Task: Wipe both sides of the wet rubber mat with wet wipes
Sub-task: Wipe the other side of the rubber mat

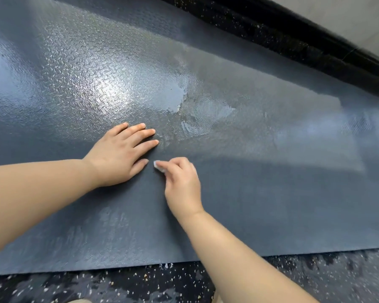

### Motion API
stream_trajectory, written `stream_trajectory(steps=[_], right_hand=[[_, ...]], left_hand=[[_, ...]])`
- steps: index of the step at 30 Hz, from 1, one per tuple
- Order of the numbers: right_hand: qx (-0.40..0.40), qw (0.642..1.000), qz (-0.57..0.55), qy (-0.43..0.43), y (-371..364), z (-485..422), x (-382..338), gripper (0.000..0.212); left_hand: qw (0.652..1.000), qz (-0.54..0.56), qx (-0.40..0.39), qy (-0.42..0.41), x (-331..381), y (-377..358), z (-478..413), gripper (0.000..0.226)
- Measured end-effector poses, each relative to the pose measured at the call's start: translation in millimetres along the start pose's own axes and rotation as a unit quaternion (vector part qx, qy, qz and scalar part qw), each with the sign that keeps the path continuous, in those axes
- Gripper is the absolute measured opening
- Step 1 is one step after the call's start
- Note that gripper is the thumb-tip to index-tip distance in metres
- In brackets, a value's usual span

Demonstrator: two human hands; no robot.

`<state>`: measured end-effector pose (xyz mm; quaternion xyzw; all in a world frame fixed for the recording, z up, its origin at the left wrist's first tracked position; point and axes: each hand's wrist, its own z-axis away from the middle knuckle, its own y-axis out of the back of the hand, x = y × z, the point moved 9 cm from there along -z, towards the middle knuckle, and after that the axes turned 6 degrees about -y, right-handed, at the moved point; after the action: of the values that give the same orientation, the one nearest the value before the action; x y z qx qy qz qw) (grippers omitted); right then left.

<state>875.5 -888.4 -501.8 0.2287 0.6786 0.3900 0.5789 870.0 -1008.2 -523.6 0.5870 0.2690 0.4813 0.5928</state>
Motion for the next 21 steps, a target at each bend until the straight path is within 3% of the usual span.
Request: stream_trajectory(steps=[2,5,8,13,16,19,21], right_hand=[[-0.002,0.999,-0.043,-0.007,22.2,-17.3,13.0,0.025],[0.089,0.981,-0.049,-0.167,79.6,-70.2,77.6,0.028],[0.141,0.948,-0.01,-0.285,121.5,-115.6,142.3,0.029],[0.124,0.921,0.025,-0.368,110.3,-135.3,177.4,0.028],[0.107,0.954,0.029,-0.277,76.0,-118.9,124.4,0.024],[-0.032,0.994,0.015,-0.103,22.6,-82.3,52.3,0.021],[-0.09,0.992,-0.034,-0.079,12.7,-67.0,38.2,0.018]], left_hand=[[1.0,0.002,0.017,0.004,-0.2,2.9,-1.4,0.06],[0.999,0.004,0.041,0.018,0.0,5.7,-8.1,0.059],[1.0,-0.02,0.01,0.02,-0.9,-1.7,-21.6,0.057],[0.997,-0.04,-0.008,0.059,-12.1,-16.1,-25.7,0.063],[0.998,-0.003,0.046,0.04,-7.3,1.0,-26.9,0.058],[0.993,0.021,0.104,0.054,-10.0,15.7,-34.4,0.056],[0.989,0.018,0.129,0.067,-13.1,22.0,-44.2,0.056]])
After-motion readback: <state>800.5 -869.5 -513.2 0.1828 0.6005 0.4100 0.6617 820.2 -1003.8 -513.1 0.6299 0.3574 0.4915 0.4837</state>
